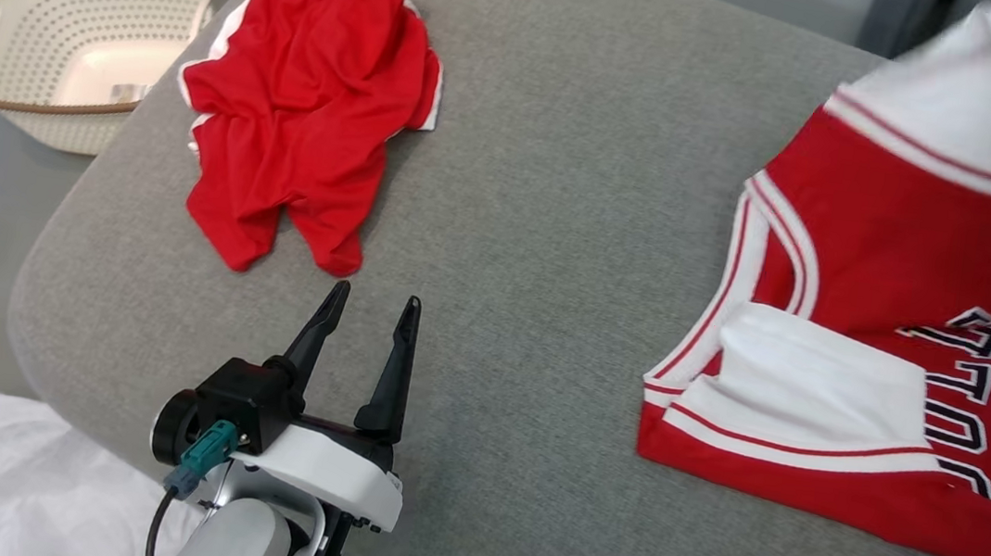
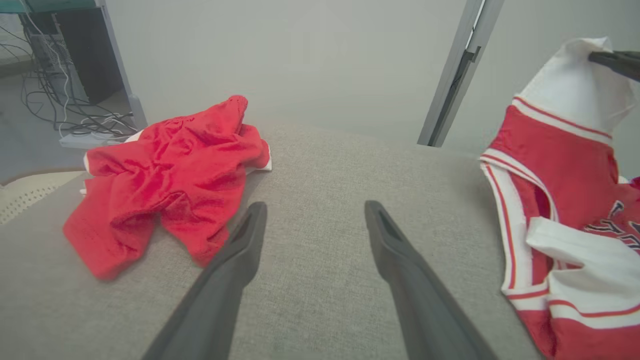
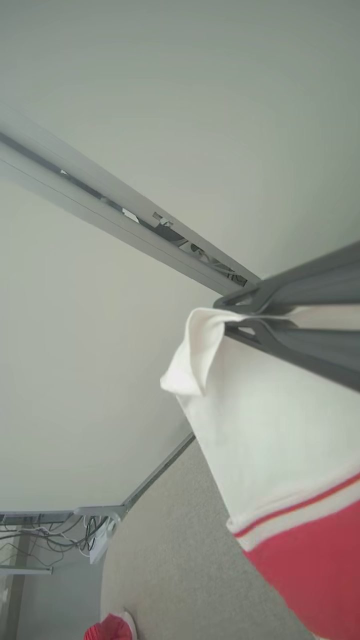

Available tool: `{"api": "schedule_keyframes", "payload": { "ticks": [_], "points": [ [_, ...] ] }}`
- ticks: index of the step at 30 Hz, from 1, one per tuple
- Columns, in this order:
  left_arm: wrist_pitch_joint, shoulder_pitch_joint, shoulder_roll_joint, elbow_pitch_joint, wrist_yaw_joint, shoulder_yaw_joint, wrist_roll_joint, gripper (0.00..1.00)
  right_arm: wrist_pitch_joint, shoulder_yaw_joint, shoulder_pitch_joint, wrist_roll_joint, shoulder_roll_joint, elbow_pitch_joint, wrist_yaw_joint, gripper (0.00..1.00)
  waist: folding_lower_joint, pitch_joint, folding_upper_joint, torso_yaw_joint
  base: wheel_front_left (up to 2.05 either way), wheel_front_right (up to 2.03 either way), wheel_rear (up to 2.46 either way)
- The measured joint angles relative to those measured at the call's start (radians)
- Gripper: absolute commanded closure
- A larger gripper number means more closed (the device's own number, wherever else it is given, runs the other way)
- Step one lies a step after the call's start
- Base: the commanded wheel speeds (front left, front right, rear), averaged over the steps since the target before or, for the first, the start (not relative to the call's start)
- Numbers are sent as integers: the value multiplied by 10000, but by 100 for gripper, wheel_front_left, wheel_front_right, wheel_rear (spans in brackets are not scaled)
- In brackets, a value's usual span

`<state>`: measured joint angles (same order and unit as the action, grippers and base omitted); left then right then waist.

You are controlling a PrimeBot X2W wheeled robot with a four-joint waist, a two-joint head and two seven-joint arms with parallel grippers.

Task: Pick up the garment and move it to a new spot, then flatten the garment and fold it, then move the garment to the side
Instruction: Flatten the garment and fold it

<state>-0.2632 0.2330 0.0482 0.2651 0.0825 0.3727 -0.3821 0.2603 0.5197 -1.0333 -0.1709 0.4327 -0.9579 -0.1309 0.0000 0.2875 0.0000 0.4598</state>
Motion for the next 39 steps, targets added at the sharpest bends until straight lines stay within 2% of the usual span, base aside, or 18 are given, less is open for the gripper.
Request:
{"api": "schedule_keyframes", "payload": {
  "ticks": [5,9,10,11,12,19,24,32,37,39],
  "points": [
    [0,3,2,-36,75,117,-146,0,0,-504,-1071,178,173,-222,0,100,0,267,0,468,0,0,0],
    [0,3,8,-71,111,146,-188,0,0,-846,-1342,487,142,-420,0,100,0,446,0,694,0,0,0],
    [0,3,6,-90,119,163,-209,0,-2,-924,-1384,571,134,-608,0,72,1,485,0,723,0,0,0],
    [0,3,6,-107,144,174,-224,0,0,-976,-1409,679,132,-663,0,18,0,523,0,737,0,0,0],
    [0,6,6,-117,151,188,-238,0,4,-1074,-1455,754,86,-861,0,0,0,558,0,742,0,0,0],
    [0,113,6,-115,184,188,-249,0,0,-1198,-1425,1256,-299,-1918,0,0,0,642,0,425,0,0,0],
    [0,203,2,-42,151,-4,-123,0,0,-1049,-1054,1204,-581,-1806,0,0,0,505,0,-67,0,0,0],
    [0,200,4,73,6,-591,418,0,4,-1409,635,439,-882,230,0,0,0,-82,0,-1234,0,0,0],
    [0,154,0,134,-123,-965,734,0,10,-2765,2538,-510,-1099,1862,2,0,0,-567,0,-2087,0,0,0],
    [0,130,4,148,-207,-1106,782,0,10,-2934,3489,-583,-1273,2514,0,0,0,-752,0,-2425,0,0,0]
  ]
}}
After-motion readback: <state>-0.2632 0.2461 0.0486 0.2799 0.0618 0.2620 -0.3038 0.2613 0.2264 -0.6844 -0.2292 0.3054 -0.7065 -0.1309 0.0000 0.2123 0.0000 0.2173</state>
